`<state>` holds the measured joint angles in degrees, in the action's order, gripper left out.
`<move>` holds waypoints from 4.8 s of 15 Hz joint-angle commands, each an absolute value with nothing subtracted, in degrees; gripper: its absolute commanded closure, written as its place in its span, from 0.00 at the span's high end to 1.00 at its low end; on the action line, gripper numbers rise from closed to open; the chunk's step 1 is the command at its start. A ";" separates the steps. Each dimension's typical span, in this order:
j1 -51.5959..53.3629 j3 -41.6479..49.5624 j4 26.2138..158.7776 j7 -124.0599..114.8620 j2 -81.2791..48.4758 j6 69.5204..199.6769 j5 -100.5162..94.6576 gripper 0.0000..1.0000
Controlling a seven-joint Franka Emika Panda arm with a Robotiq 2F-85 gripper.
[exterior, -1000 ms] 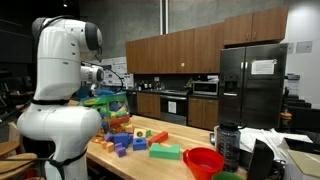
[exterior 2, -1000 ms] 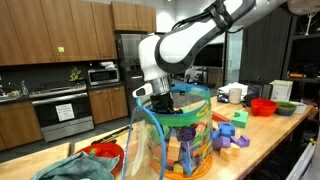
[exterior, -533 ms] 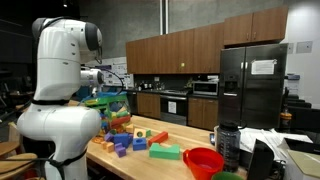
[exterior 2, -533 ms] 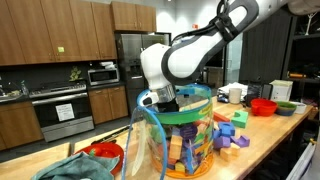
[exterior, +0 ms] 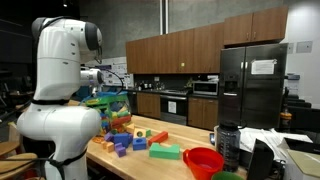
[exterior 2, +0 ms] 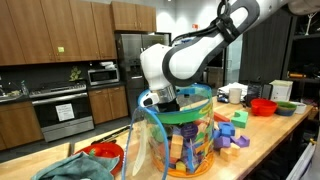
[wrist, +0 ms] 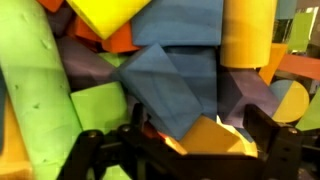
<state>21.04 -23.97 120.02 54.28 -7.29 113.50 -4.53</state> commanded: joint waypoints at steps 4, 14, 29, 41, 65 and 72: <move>21.43 -23.64 120.77 53.27 -6.93 113.84 -6.03 0.61; 21.00 -22.89 120.11 53.76 -6.74 113.11 -10.71 0.04; 20.81 -21.69 117.50 54.49 -7.49 113.39 -14.71 0.31; 21.04 -21.52 117.31 53.51 -6.48 110.97 -17.20 1.00; 23.27 -21.87 122.93 18.40 -4.75 122.43 -47.12 1.00; 23.91 -22.77 125.31 8.25 -6.85 125.14 -50.66 1.00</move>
<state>23.73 -22.51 124.09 10.56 -6.52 123.50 -50.62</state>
